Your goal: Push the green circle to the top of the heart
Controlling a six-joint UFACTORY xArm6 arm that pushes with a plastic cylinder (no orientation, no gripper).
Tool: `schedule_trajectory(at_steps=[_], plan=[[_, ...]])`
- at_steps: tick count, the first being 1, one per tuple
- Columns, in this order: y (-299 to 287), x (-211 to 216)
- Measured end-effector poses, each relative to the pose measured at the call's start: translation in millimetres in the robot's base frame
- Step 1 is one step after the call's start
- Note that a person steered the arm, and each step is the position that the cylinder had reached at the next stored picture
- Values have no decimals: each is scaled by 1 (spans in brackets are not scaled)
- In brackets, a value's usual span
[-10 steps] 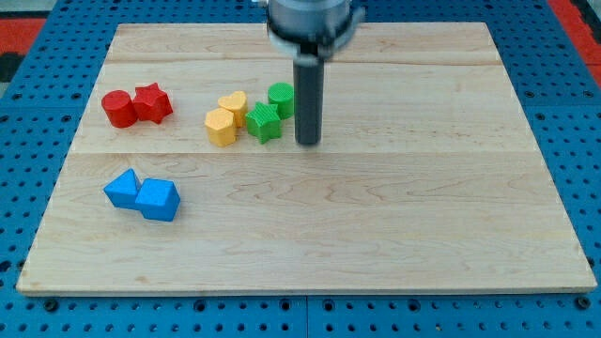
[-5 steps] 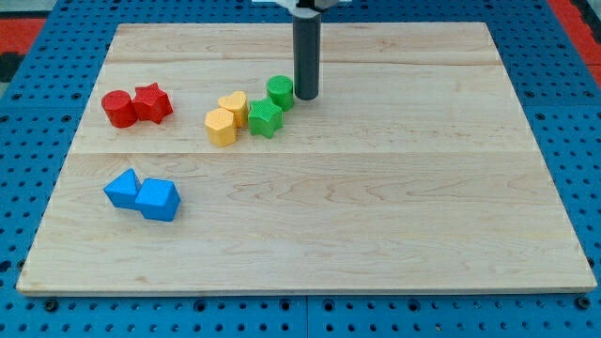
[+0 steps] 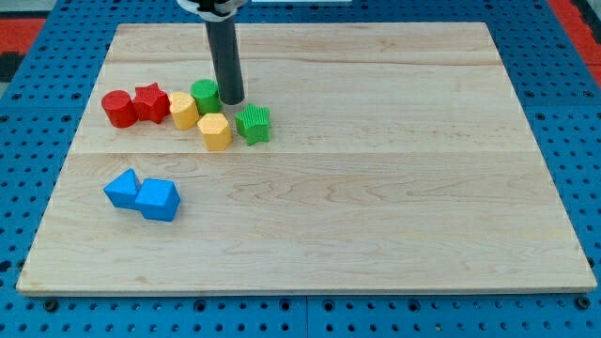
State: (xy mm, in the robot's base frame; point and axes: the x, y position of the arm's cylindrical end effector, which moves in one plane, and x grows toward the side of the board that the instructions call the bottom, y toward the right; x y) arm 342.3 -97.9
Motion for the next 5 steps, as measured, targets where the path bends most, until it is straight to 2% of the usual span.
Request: schedule_trajectory(at_steps=[1,3,4,5], plan=[[5,0],[-47,-2],[-1,0],[79,4]])
